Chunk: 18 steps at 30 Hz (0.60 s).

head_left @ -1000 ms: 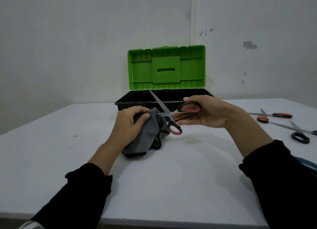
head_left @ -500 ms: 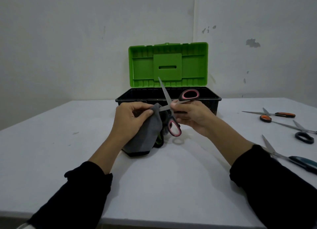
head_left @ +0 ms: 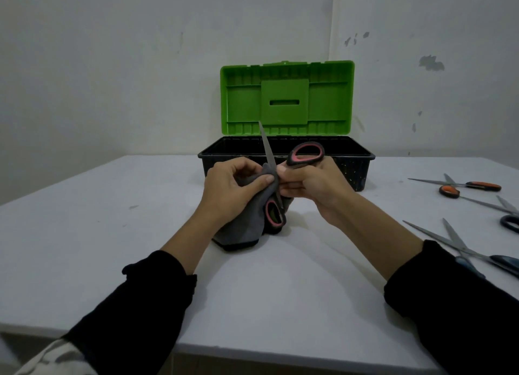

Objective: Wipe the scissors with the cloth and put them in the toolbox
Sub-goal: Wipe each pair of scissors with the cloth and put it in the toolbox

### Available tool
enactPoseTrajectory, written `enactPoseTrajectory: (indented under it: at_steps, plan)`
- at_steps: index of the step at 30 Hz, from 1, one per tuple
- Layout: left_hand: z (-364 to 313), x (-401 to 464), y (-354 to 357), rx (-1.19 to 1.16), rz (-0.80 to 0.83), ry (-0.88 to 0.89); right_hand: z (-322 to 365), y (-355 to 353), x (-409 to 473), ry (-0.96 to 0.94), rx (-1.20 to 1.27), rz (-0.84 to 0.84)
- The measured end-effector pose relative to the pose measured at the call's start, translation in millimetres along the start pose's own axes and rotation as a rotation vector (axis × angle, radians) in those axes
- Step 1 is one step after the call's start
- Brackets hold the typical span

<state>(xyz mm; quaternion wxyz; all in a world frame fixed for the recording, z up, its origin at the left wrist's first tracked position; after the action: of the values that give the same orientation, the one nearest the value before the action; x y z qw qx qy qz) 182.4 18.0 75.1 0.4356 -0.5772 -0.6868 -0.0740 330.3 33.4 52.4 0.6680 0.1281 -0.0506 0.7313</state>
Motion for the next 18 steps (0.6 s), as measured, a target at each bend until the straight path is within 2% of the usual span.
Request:
enactPoseTrajectory:
  at_steps: [5, 10, 15, 18]
  plan:
    - [4.2, 1.0, -3.1, -0.037, -0.010, -0.037, 11.6, -8.7, 0.4, -0.045, -0.082, -0.022]
    - [-1.6, 0.0, -6.0, -0.052, -0.074, -0.013, -0.3, 2.9, -1.5, 0.003, 0.014, 0.000]
    - [4.3, 2.9, 1.0, -0.043, 0.024, -0.027, 5.7, -3.3, -0.5, 0.020, 0.020, -0.004]
    - [14.8, 2.7, -2.5, -0.088, 0.043, -0.107, 15.3, -15.7, -0.4, -0.022, 0.002, -0.047]
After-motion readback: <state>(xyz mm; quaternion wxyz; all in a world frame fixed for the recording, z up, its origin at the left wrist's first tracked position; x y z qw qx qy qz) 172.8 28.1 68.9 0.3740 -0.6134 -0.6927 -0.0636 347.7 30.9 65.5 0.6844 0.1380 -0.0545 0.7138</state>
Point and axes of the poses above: each hand's wrist, its own x-axis towards the middle knuckle, its own y-axis out of the palm, z = x × y, the point moved 10 cm from there along x, towards the middle knuckle, and after that the axes turned 4 degrees about x, right-handed, at the moved point
